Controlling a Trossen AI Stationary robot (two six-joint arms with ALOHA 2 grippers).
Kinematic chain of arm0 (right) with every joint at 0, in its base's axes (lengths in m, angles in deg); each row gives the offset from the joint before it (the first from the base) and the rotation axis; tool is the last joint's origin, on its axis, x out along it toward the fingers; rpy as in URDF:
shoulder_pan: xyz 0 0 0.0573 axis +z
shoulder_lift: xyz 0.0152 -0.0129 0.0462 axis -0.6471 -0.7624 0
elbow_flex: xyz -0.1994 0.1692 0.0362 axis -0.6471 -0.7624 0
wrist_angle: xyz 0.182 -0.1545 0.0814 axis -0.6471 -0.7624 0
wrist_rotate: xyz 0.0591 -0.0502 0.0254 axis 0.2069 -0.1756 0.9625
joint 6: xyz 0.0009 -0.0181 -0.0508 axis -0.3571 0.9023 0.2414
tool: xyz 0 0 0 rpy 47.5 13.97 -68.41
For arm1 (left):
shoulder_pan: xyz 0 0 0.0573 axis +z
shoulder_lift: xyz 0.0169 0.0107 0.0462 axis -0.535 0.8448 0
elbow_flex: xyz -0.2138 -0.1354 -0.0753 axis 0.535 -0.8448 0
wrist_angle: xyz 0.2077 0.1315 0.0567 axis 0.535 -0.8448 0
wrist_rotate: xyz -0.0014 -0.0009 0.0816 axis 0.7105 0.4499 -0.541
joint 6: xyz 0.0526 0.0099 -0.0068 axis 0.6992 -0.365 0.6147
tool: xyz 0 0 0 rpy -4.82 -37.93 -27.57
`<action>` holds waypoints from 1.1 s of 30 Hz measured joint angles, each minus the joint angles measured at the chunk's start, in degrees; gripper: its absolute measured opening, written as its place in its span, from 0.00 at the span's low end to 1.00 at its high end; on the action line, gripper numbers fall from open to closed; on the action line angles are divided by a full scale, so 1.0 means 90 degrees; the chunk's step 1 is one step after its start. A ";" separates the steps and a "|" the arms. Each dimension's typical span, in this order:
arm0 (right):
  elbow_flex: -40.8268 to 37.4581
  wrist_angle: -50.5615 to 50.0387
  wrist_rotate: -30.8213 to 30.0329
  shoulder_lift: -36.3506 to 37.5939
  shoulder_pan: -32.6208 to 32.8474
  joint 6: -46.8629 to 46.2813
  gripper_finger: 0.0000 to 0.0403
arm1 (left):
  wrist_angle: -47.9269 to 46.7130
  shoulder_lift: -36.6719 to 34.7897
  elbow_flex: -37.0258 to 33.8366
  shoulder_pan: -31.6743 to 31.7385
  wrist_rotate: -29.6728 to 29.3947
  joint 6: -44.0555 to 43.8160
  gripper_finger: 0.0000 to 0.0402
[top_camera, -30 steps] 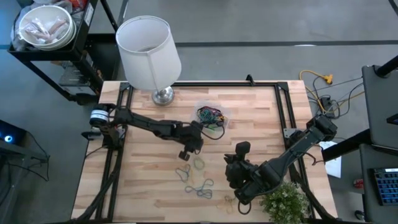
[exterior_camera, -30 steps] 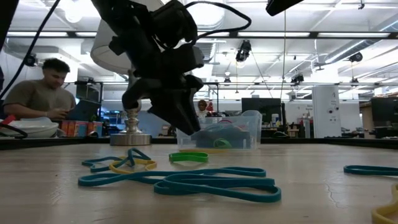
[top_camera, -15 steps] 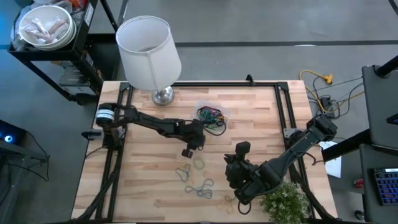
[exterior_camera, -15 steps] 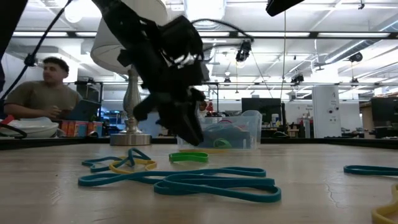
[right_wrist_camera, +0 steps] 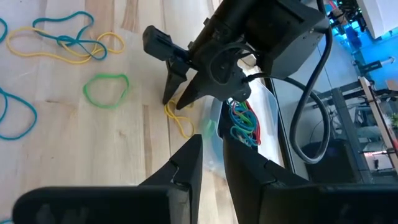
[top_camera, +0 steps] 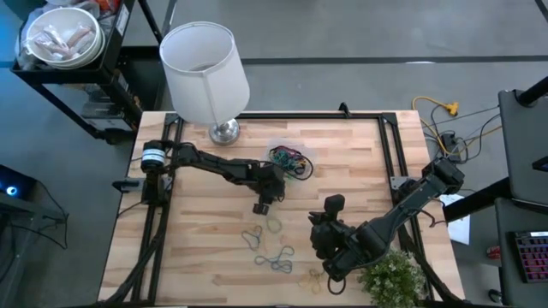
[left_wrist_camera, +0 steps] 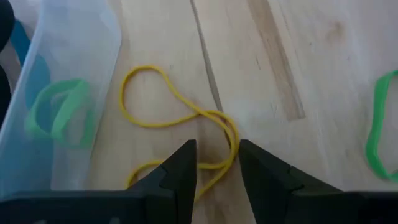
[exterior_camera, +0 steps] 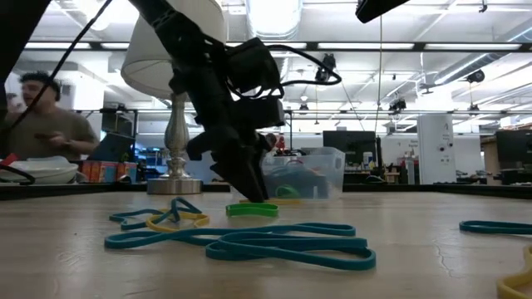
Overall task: Pick and place rubber bands into bin
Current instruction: Put the yellow rubber bands into the bin
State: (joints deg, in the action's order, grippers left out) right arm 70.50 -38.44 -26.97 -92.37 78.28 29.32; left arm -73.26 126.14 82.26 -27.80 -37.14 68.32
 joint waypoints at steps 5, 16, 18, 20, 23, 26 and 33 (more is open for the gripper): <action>0.0000 0.0003 0.0000 0.0000 0.0000 0.0000 0.15 | -0.0145 -0.0005 0.0005 0.0001 0.0006 0.0017 0.27; 0.0000 -0.0001 0.0000 0.0000 0.0000 0.0000 0.15 | -0.0050 -0.0012 0.0022 -0.0025 -0.0205 0.0678 0.18; 0.0000 -0.0004 0.0000 0.0000 0.0002 0.0000 0.15 | -0.0050 -0.0012 0.0022 -0.0026 -0.0198 0.0717 0.10; 0.0000 -0.0004 0.0000 0.0000 0.0000 0.0000 0.15 | -0.0057 -0.0012 0.0019 -0.0026 -0.0213 0.0726 0.03; 0.0000 -0.0004 0.0000 0.0000 0.0000 0.0000 0.15 | -0.0056 -0.0012 0.0019 -0.0023 -0.0253 0.0759 0.02; 0.0000 -0.0004 0.0000 0.0000 0.0000 0.0000 0.15 | -0.0016 -0.0014 0.0019 -0.0034 -0.0299 0.0895 0.00; 0.0000 -0.0011 0.0000 0.0000 0.0000 0.0002 0.15 | 0.0068 -0.0277 -0.0010 -0.0227 -0.0829 0.0914 0.00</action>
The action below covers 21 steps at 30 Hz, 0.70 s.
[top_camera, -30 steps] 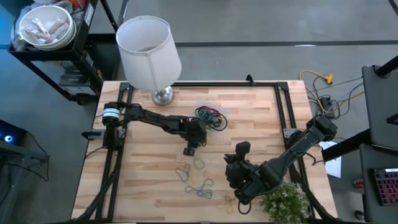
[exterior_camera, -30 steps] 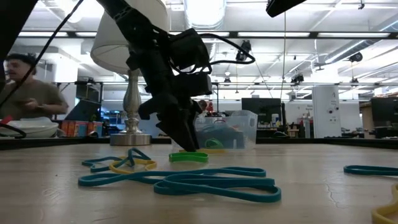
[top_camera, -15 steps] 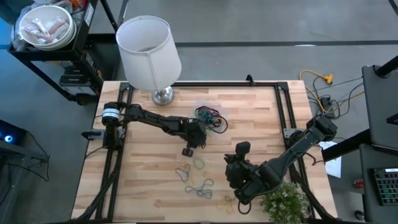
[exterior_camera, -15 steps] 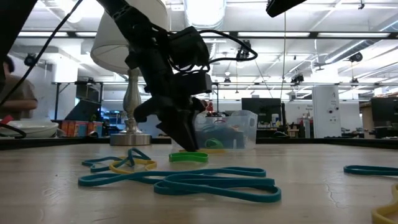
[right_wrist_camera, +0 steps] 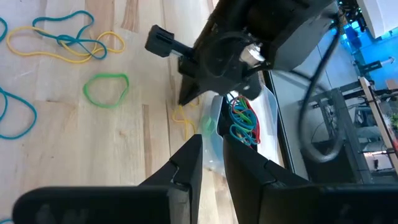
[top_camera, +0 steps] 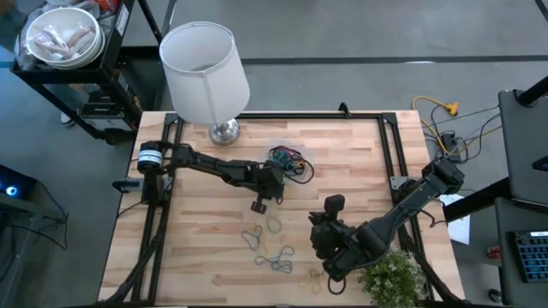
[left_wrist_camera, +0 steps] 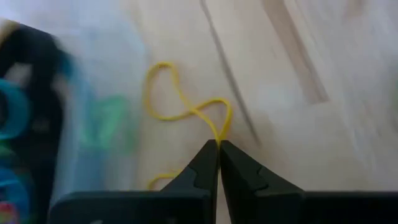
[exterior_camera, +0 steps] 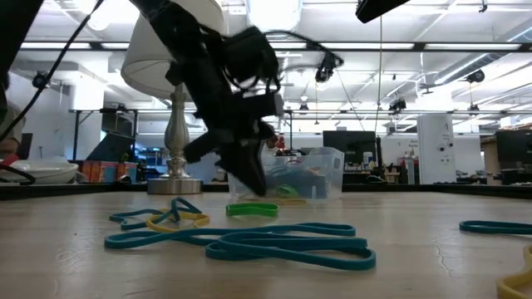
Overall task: Pick and place rubber bands into bin
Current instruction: Put the yellow rubber bands into the bin
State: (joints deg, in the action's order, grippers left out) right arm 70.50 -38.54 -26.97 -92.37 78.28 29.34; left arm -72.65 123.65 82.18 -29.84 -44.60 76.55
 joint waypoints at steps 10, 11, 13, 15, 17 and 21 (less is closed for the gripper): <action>0.0000 -0.0002 0.0002 0.0000 0.0000 0.0000 0.15 | 0.0031 -0.1039 0.0005 -0.0593 -0.0638 0.0004 0.00; 0.0000 -0.0002 0.0002 0.0000 0.0000 0.0000 0.15 | 0.0033 -0.1163 0.0005 -0.0643 -0.0785 0.0056 0.00; 0.0000 -0.0002 0.0002 0.0000 0.0002 0.0000 0.15 | 0.0026 -0.1427 0.0005 -0.0729 -0.1062 0.0118 0.00; 0.0000 -0.0002 0.0002 0.0000 0.0000 -0.0002 0.15 | 0.0071 -0.1679 0.0005 -0.0756 -0.1183 0.0156 0.00; 0.0000 -0.0002 0.0002 0.0000 0.0000 -0.0002 0.15 | 0.0073 -0.1935 0.0001 -0.0747 -0.1220 0.0173 0.00; 0.0000 -0.0004 0.0002 0.0000 0.0000 0.0000 0.15 | 0.0137 -0.2256 -0.0005 -0.0654 -0.1385 0.0320 0.00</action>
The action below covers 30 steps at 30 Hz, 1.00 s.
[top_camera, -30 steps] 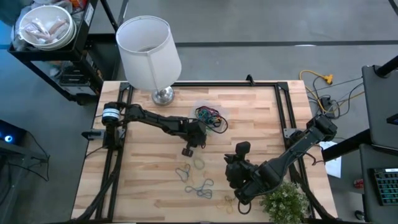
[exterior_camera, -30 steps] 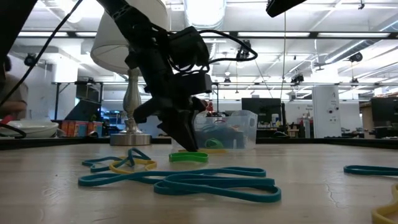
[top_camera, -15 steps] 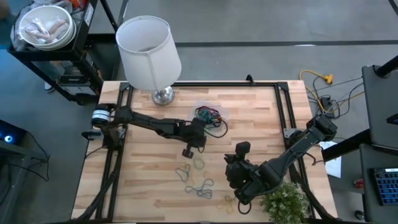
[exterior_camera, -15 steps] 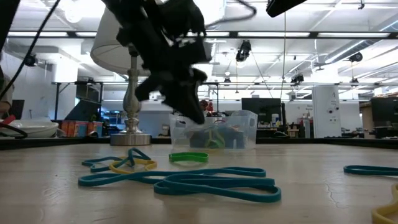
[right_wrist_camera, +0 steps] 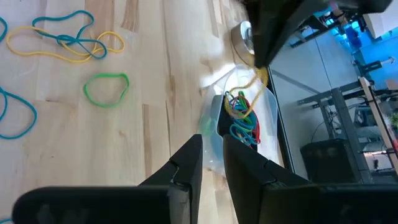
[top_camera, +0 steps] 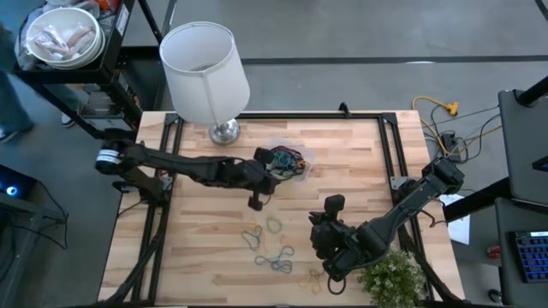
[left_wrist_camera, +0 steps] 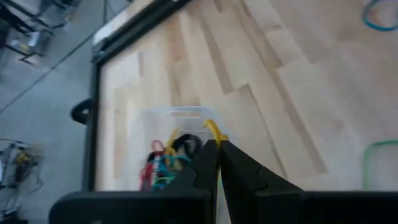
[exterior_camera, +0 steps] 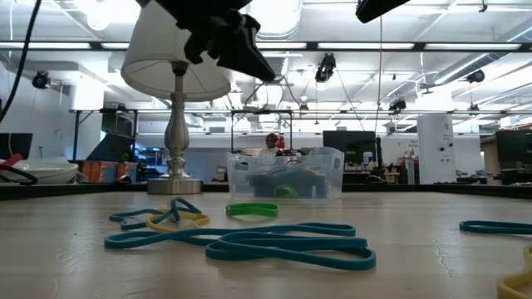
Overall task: Pick and place rubber bands into bin
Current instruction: Put the yellow rubber bands into the bin
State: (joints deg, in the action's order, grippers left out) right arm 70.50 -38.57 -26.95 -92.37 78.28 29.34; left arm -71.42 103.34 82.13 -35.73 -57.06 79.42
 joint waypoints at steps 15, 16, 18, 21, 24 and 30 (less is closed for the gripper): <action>0.0000 0.0002 0.0000 0.0000 0.0000 0.0000 0.15 | 0.0980 0.0588 -0.0058 0.0931 0.0020 0.0302 0.00; 0.0000 0.0002 0.0000 0.0000 0.0000 0.0000 0.15 | 0.1046 0.0675 -0.0047 0.0989 0.0022 0.0304 0.00; 0.0000 0.0000 0.0000 0.0000 0.0001 0.0000 0.15 | 0.1067 0.0820 -0.0046 0.1091 0.0025 0.0298 0.00; 0.0000 -0.0001 0.0000 0.0000 0.0000 0.0000 0.15 | 0.1106 0.0983 -0.0046 0.1212 0.0027 0.0295 0.00; 0.0000 -0.0001 0.0000 0.0000 0.0001 0.0000 0.15 | 0.1123 0.1085 -0.0046 0.1283 0.0027 0.0271 0.00; 0.0000 -0.0002 0.0000 0.0000 0.0000 -0.0002 0.15 | 0.1186 0.1132 -0.0046 0.1297 0.0029 0.0125 0.00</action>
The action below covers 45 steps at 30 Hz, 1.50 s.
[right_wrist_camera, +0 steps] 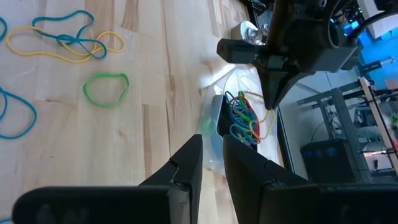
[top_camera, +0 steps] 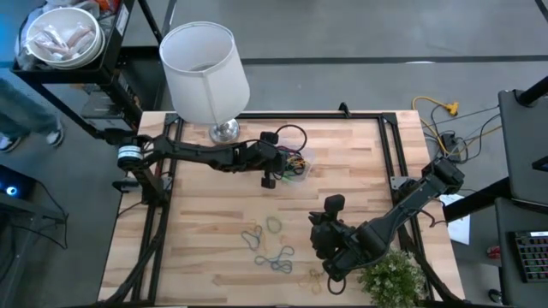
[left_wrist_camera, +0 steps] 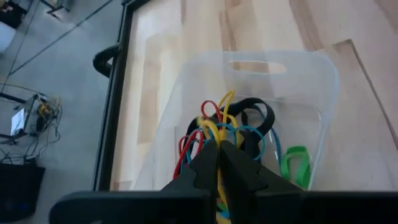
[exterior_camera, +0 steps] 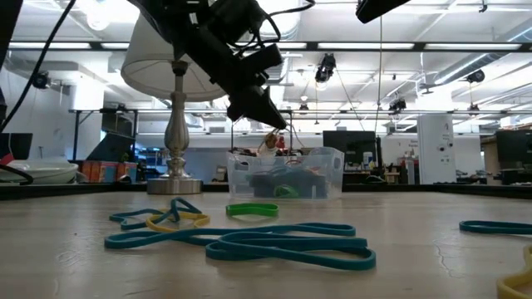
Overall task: Pick and place rubber bands into bin
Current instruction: Put the yellow rubber bands into the bin, then put the green rubber bands into the bin
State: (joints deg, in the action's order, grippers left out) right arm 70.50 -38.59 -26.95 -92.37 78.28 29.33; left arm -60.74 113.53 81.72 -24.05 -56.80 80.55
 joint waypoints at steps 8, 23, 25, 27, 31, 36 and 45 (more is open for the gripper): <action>0.0000 0.0003 0.0000 0.0000 0.0000 0.0002 0.15 | 0.0087 0.0000 0.0000 0.0000 -0.0004 0.0028 0.10; -0.0047 0.0076 0.0461 -0.0089 0.0000 -0.0817 0.15 | -0.2351 -0.0788 -0.0065 -0.0767 -0.0169 -0.1006 0.20; -0.0049 0.0166 0.0559 -0.0137 0.0000 -0.0815 0.15 | -0.2808 -0.1005 -0.0190 -0.1115 -0.0157 -0.1306 0.20; -0.0049 0.0338 0.0577 -0.0205 0.0002 -0.0788 0.15 | -0.3188 -0.1210 -0.0393 -0.1504 -0.0098 -0.1595 0.20; -0.0049 0.0601 0.0593 -0.0310 -0.0024 -0.0570 0.15 | -0.3166 -0.1503 -0.0890 -0.2341 0.0094 -0.1898 0.20; -0.0050 0.1179 0.0661 -0.0333 -0.0127 0.0144 0.15 | -0.1859 -0.1582 -0.1563 -0.3155 0.0117 -0.1968 0.20; -0.0050 0.1647 0.0741 -0.0333 -0.0177 0.0754 0.15 | 0.0454 -0.1005 -0.2094 -0.3438 0.0156 -0.1306 0.20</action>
State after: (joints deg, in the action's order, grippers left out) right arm 70.05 -23.76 -20.28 -95.37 76.69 36.12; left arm -56.65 104.48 62.87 -55.00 -55.40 68.79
